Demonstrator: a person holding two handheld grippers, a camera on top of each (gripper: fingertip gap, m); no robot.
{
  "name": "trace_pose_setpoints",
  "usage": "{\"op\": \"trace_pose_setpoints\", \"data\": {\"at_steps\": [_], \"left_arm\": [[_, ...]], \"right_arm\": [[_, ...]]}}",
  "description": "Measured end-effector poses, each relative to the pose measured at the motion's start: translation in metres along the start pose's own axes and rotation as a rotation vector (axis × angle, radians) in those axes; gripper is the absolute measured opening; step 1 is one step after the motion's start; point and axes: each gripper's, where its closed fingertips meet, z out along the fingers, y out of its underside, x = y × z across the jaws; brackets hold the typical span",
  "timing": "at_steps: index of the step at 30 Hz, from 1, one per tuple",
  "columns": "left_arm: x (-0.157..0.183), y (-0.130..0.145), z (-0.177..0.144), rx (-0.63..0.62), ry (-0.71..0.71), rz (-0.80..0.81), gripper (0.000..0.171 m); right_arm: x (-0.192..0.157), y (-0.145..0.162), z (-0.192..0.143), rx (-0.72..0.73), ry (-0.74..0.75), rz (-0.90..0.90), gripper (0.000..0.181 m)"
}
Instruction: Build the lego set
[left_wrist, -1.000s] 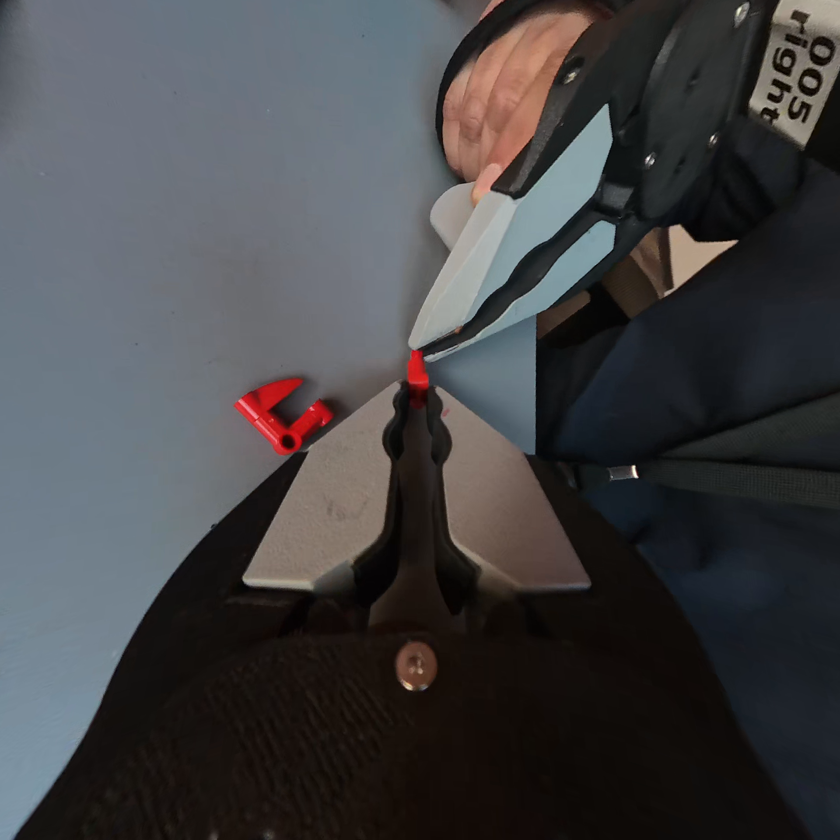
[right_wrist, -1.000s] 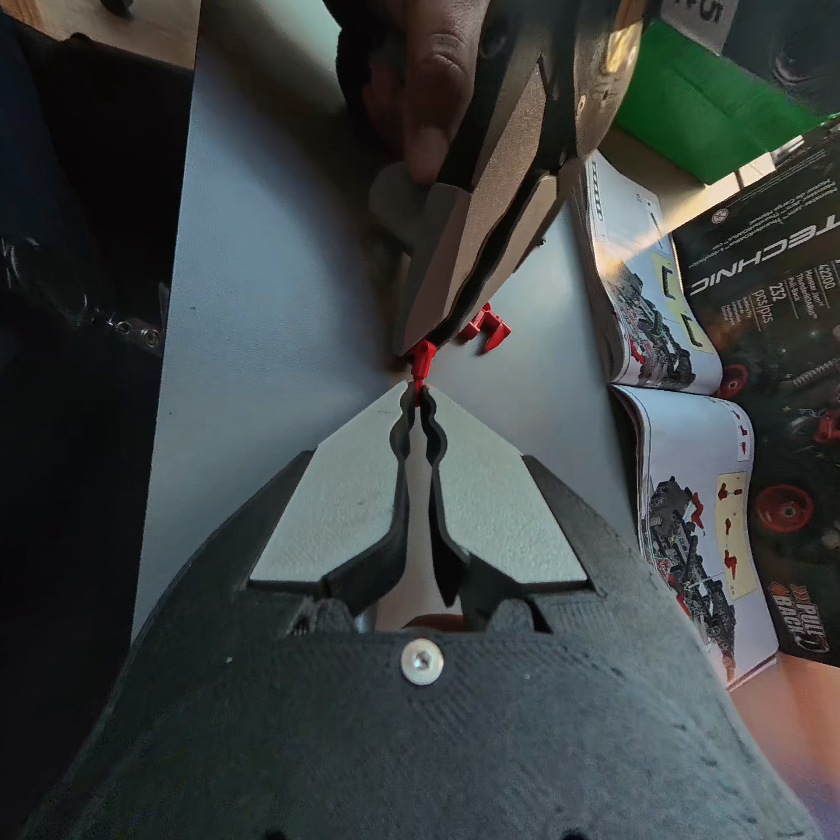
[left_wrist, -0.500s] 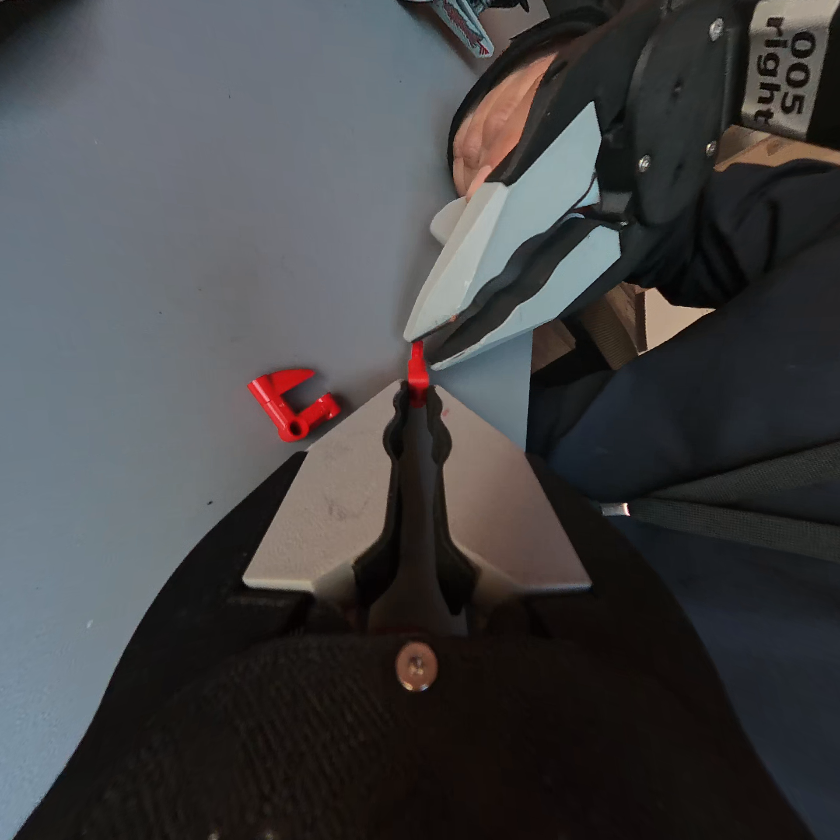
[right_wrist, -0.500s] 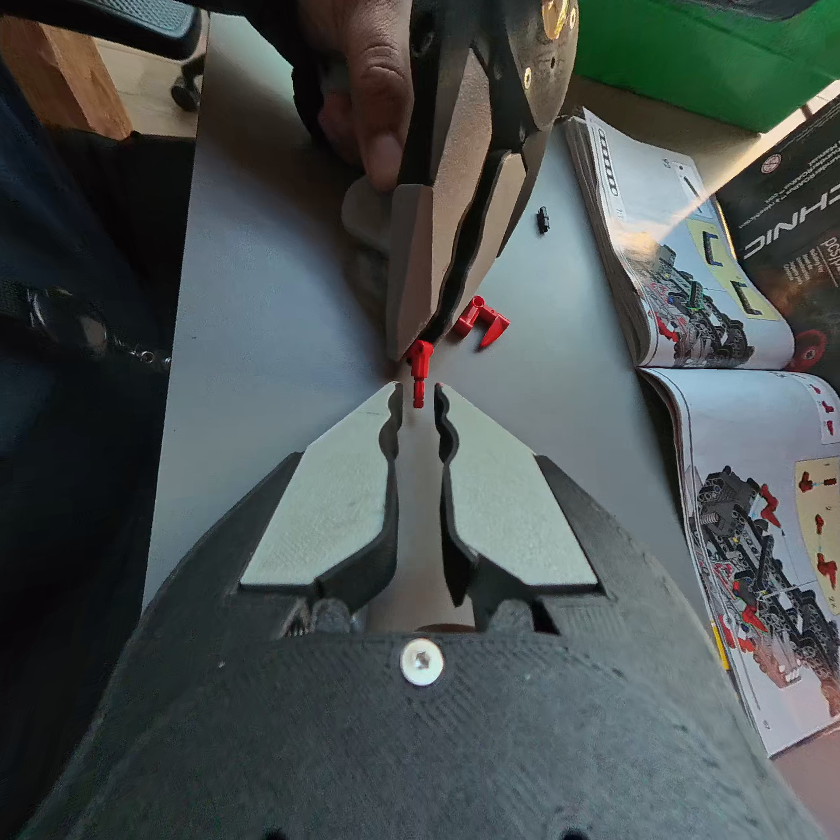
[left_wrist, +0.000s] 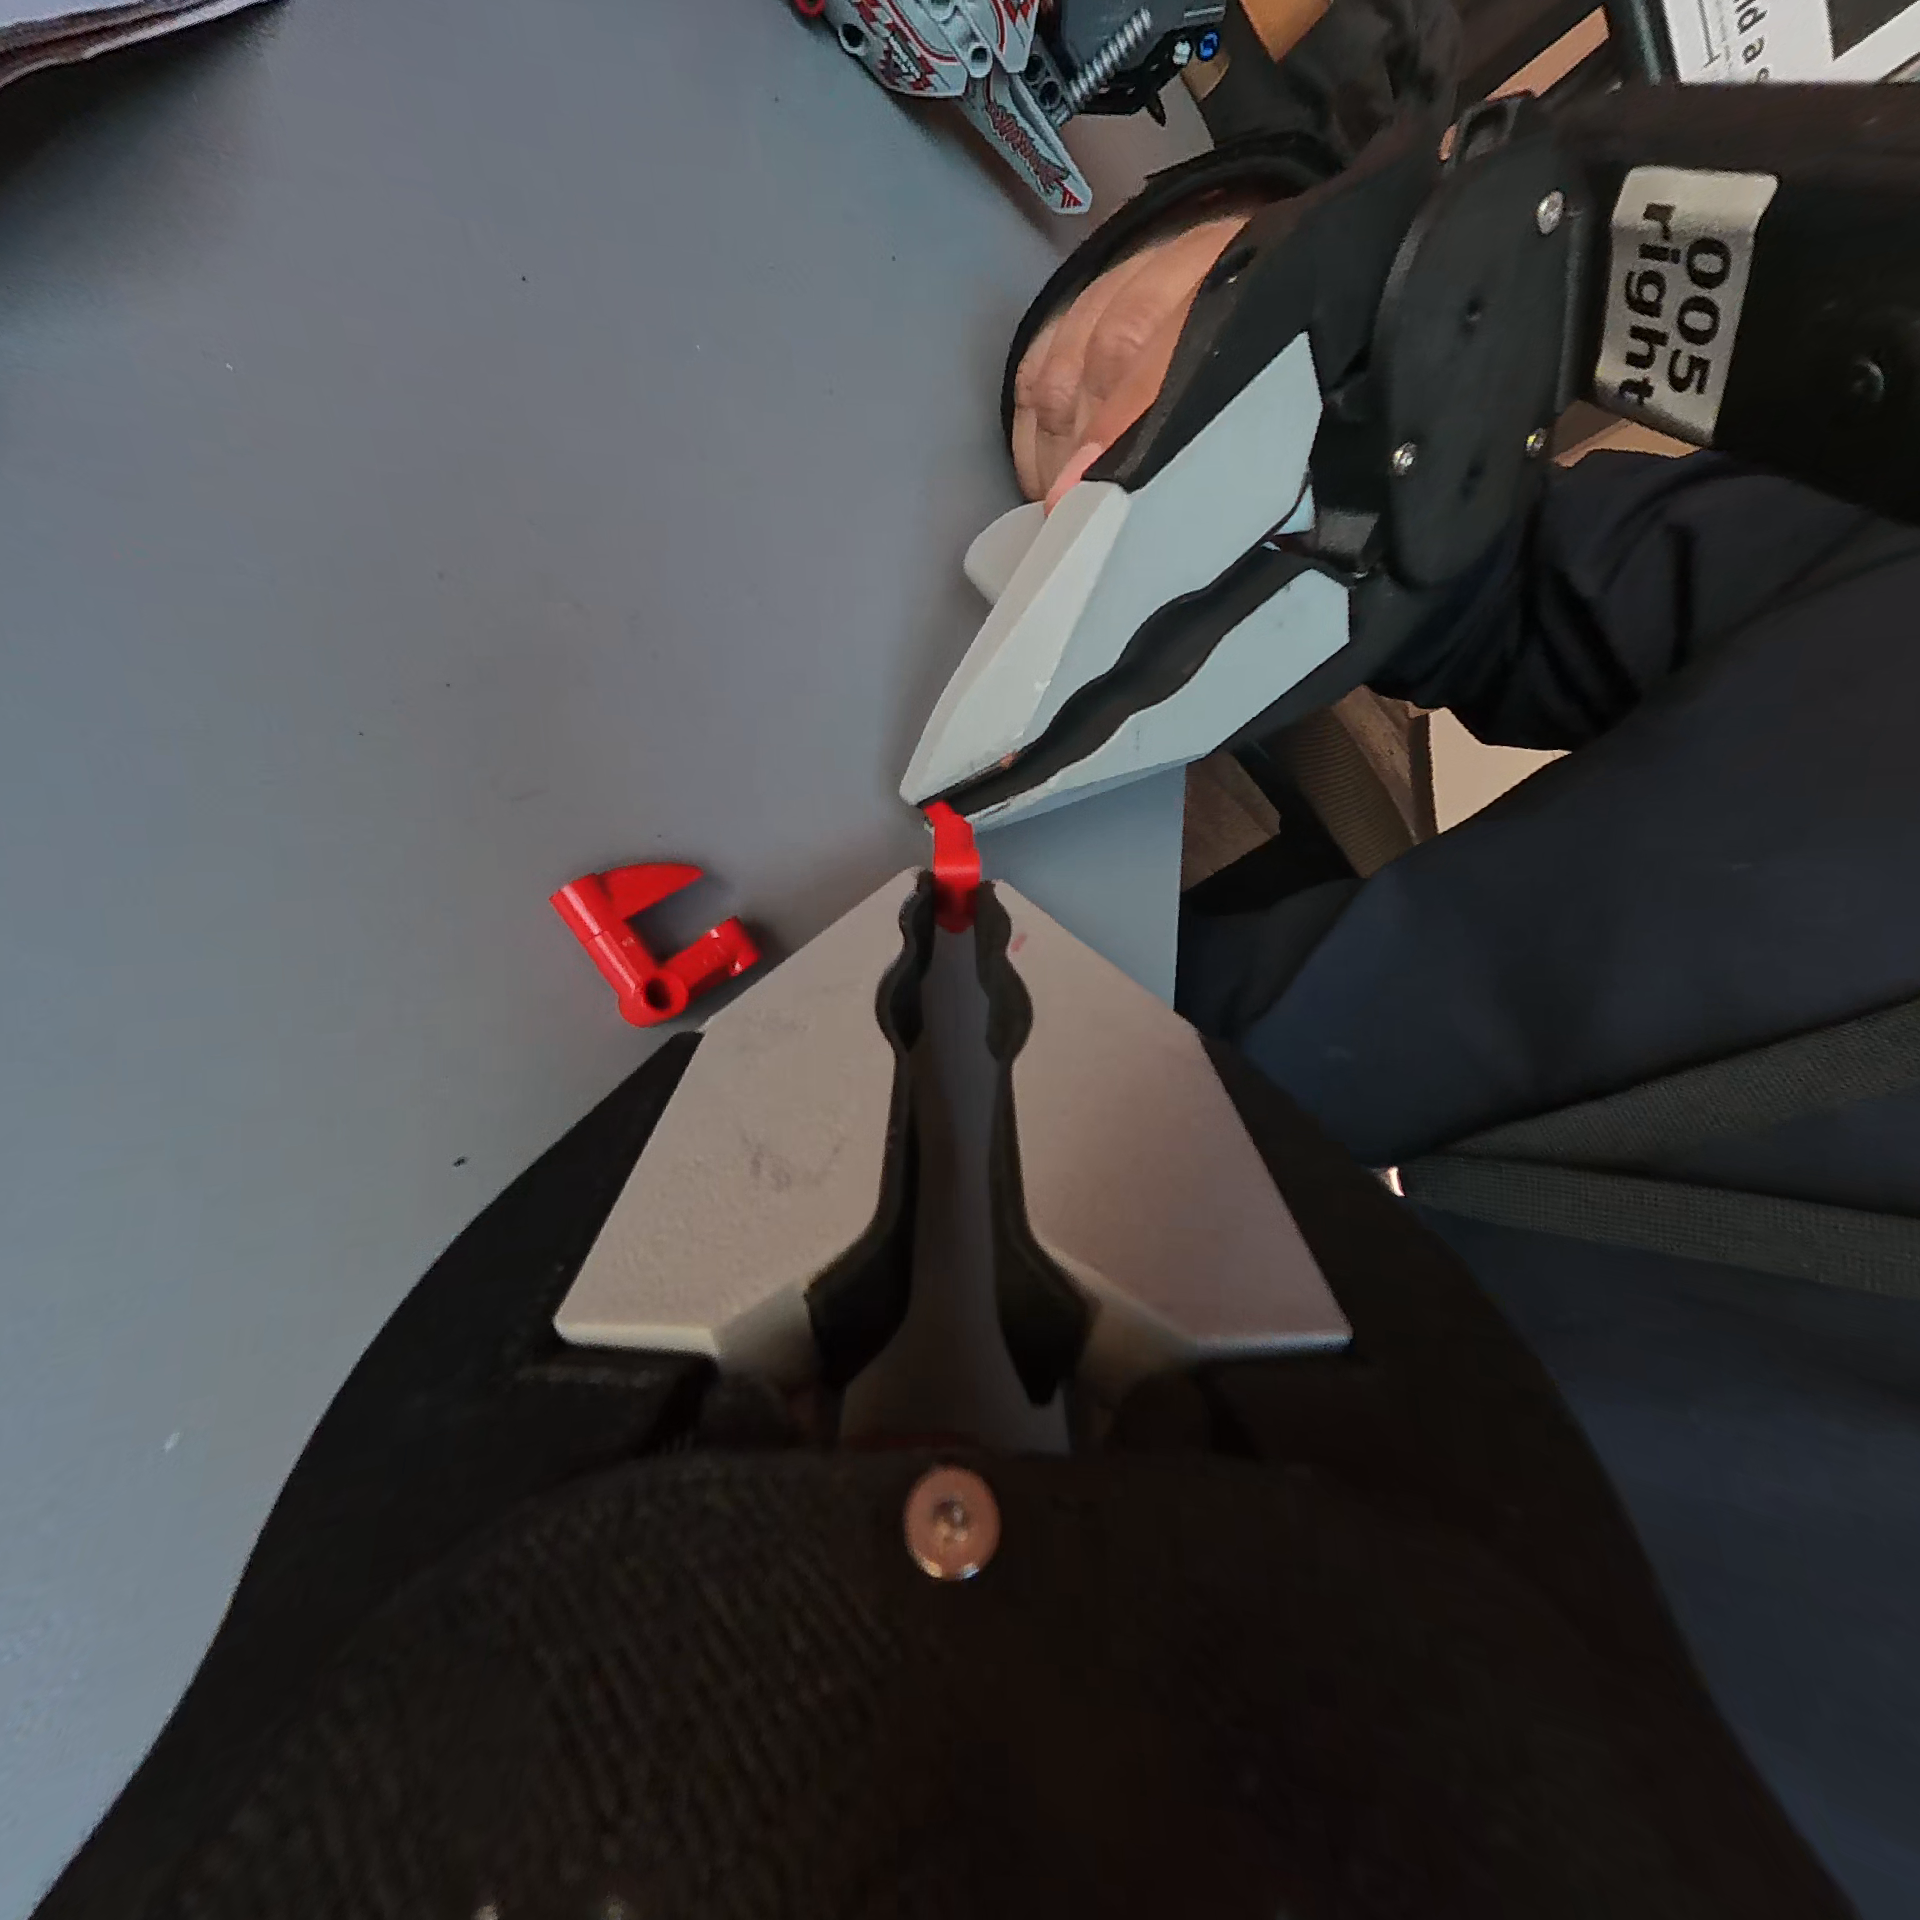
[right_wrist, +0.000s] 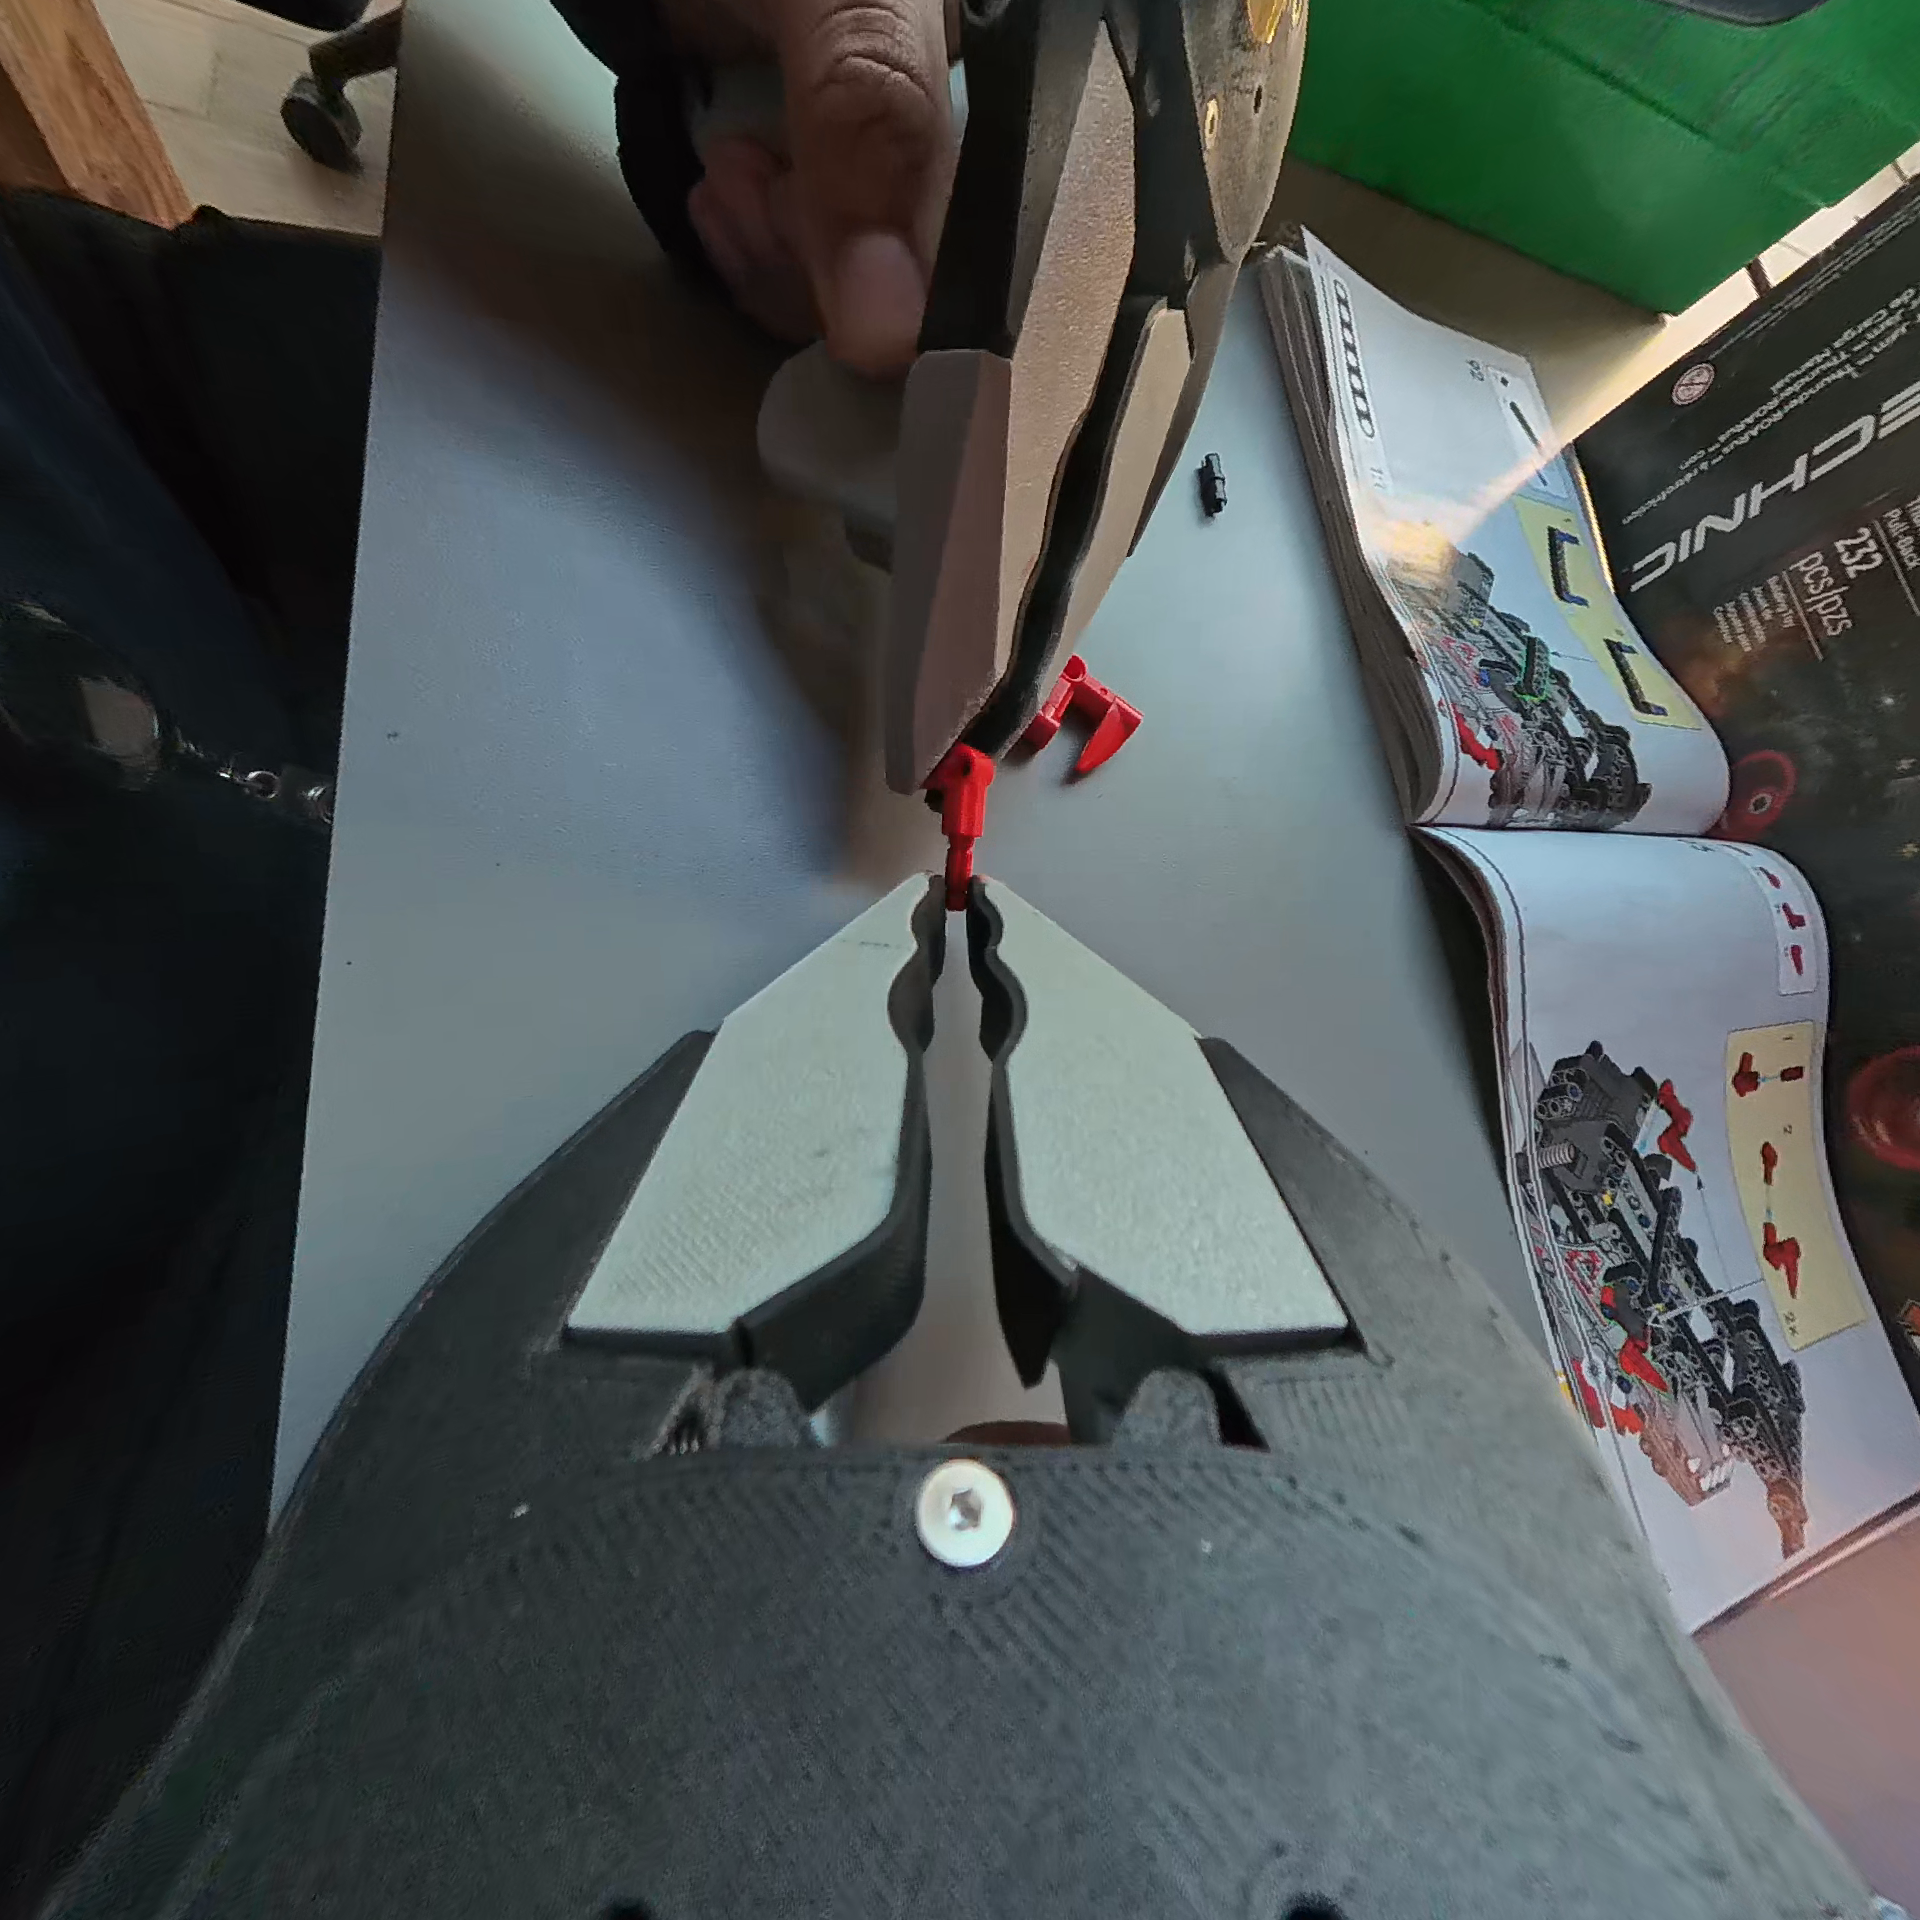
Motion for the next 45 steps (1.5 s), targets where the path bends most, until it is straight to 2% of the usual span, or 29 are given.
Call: {"op": "trace_pose_setpoints", "data": {"at_steps": [8, 14, 36, 39, 45], "left_arm": [[-0.0027, -0.0011, 0.0012, 0.008, -0.021, -0.016, 0.005], [-0.0066, 0.0038, 0.0054, -0.039, -0.039, -0.037, 0.005], [-0.0052, 0.0067, 0.0078, -0.169, -0.102, -0.119, 0.003], [-0.0044, 0.0072, 0.0075, -0.219, -0.121, -0.116, 0.003], [-0.0009, 0.0064, 0.0073, -0.408, -0.196, -0.051, 0.004]], "right_arm": [[0.0020, 0.0022, 0.0009, -0.031, 0.039, -0.007, 0.000], [-0.0008, 0.0069, 0.0040, -0.075, 0.043, -0.043, 0.000], [-0.0067, 0.0060, 0.0034, -0.085, 0.106, -0.162, 0.000], [-0.0070, 0.0056, 0.0033, -0.087, 0.126, -0.193, 0.000], [-0.0065, 0.0064, 0.0015, -0.141, 0.198, -0.365, 0.000]]}}
